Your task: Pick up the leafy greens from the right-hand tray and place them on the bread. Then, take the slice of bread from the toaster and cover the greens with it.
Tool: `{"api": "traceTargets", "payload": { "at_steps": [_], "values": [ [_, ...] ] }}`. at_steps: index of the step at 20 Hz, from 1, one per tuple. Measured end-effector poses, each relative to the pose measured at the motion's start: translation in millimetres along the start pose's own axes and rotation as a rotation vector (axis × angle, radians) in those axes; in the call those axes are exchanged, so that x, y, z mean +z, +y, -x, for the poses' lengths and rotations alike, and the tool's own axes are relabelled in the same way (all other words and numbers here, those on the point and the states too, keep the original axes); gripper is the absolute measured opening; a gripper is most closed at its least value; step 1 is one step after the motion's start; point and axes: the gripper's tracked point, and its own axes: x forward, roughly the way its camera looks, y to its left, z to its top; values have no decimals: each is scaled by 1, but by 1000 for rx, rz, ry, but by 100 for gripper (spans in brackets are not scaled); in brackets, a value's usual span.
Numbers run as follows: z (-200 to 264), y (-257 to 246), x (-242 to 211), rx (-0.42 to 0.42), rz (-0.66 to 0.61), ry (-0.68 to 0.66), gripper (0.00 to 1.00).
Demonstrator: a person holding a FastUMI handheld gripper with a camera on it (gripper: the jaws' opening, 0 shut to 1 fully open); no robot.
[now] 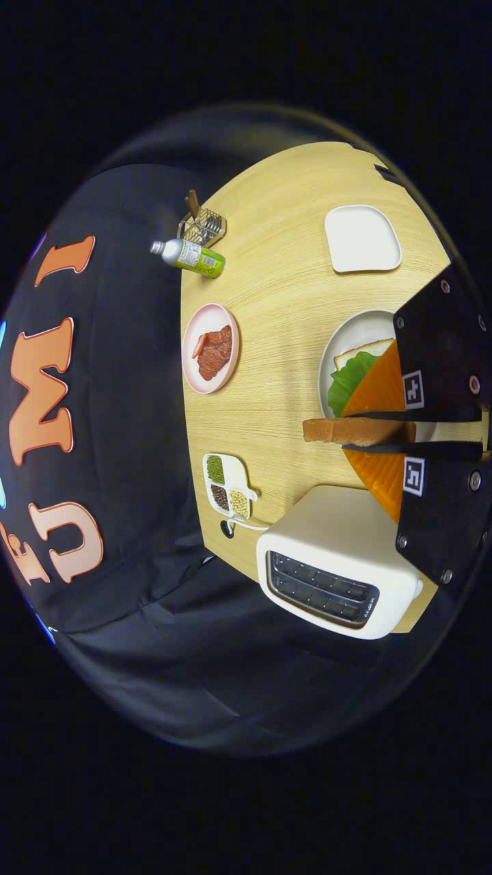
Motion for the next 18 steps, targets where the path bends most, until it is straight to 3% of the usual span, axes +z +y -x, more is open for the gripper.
{"api": "traceTargets", "payload": {
  "at_steps": [10, 13, 18],
  "values": [
    [-20, -42, -17, 16, -30, 21, 14],
    [-23, -59, -24, -17, -52, 44, 29],
    [-34, -85, -41, -61, -70, 98, 45]
  ]
}}
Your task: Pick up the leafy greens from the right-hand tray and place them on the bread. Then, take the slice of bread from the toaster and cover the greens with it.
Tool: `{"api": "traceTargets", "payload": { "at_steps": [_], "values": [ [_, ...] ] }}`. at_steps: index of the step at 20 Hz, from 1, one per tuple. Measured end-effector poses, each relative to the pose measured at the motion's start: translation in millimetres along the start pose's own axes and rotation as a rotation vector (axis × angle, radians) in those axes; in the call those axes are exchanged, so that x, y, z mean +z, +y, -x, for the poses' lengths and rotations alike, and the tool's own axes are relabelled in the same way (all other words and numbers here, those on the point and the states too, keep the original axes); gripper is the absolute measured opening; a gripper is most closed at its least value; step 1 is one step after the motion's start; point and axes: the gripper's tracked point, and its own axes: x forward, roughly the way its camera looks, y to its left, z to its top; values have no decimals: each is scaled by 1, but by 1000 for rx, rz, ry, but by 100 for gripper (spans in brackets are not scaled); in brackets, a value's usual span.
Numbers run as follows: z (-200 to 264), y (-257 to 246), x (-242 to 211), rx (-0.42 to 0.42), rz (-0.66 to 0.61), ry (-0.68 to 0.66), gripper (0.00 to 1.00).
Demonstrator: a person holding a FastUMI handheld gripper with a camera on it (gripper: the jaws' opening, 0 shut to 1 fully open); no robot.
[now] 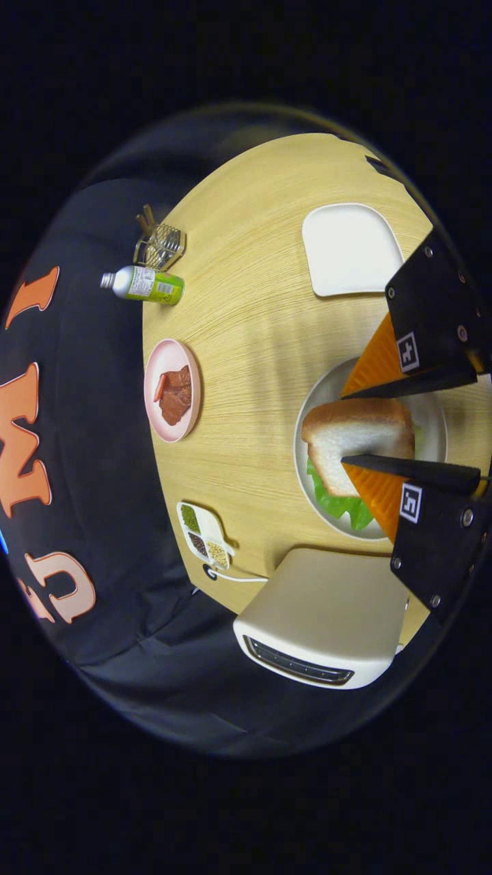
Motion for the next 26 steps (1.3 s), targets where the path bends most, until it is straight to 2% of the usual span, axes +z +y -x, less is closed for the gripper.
{"api": "traceTargets", "payload": {
  "at_steps": [6, 12, 18, 26],
  "values": [
    [-11, -18, -19, -55, 40, 42, 71],
    [-4, -25, -13, -80, 58, 22, 97],
    [30, -42, 23, -104, 82, -67, 98],
    [145, -85, 123, -162, 87, -349, 98]
  ]
}}
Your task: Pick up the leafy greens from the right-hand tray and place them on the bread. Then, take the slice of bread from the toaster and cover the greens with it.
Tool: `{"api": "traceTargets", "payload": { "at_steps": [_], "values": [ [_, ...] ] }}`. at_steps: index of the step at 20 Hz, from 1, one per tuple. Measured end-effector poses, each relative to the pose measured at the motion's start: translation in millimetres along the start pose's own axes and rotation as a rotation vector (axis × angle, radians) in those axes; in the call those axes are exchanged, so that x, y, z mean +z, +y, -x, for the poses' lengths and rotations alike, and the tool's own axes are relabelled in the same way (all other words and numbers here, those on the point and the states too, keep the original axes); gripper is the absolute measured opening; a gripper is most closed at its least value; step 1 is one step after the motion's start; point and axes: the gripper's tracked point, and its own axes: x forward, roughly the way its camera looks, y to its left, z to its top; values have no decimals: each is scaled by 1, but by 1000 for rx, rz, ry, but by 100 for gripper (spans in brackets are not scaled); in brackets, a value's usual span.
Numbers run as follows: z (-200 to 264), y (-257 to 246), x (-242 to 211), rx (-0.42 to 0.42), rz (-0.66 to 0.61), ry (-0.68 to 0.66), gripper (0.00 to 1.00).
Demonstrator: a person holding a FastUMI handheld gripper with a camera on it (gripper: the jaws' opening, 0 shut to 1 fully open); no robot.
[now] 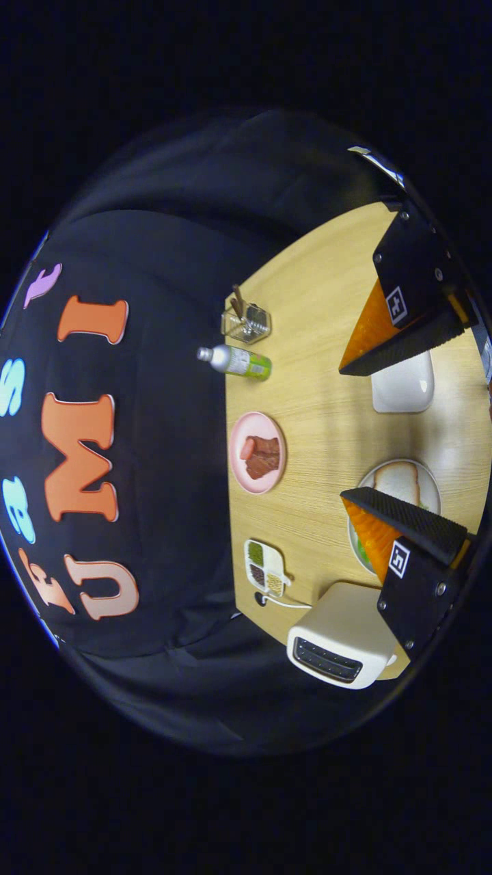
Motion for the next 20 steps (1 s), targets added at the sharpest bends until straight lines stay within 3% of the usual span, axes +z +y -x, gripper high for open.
{"api": "traceTargets", "payload": {
  "at_steps": [7, 12, 15, 20],
  "values": [
    [70, -25, 81, -11, -52, -298, 98],
    [90, -33, 86, -36, -63, -415, 98],
    [101, -51, 90, -127, -79, -464, 98],
    [115, -56, 81, -147, -83, -492, 98]
  ]
}}
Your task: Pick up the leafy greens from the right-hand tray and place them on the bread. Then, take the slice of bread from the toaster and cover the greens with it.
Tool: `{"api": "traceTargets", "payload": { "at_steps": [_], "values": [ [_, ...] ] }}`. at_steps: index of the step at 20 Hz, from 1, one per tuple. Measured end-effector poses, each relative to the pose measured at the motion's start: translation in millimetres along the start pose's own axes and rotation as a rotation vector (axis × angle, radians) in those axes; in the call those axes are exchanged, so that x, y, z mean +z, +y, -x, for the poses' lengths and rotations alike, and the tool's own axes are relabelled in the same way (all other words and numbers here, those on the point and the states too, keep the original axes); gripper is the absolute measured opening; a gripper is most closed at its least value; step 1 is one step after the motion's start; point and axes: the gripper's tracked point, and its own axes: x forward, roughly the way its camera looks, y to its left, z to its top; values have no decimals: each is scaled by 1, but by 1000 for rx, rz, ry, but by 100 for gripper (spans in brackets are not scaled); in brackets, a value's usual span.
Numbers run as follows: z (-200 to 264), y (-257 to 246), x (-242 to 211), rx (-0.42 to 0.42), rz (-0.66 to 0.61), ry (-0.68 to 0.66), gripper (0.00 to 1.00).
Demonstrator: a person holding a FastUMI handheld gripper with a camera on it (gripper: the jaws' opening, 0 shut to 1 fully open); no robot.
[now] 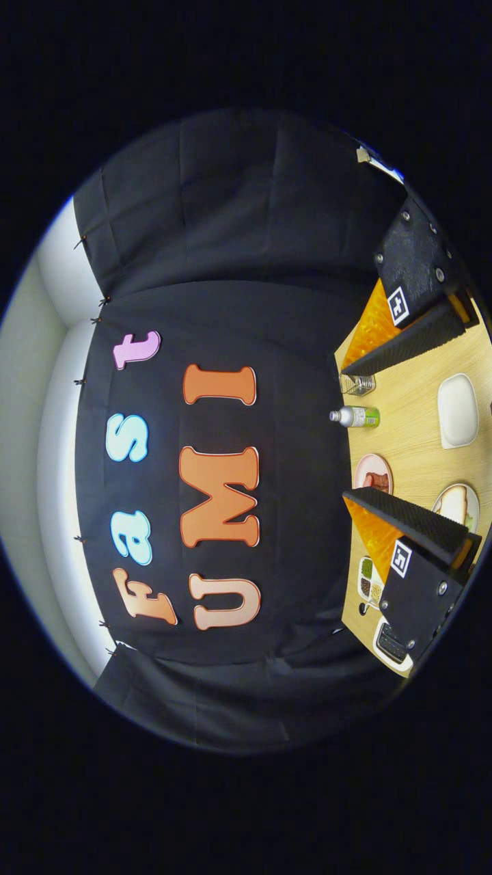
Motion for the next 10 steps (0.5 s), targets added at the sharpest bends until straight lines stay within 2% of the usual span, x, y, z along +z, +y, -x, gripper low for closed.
{"api": "traceTargets", "payload": {
  "at_steps": [10],
  "values": [
    [14, -10, -11, 17, -40, 12, 98]
  ]
}}
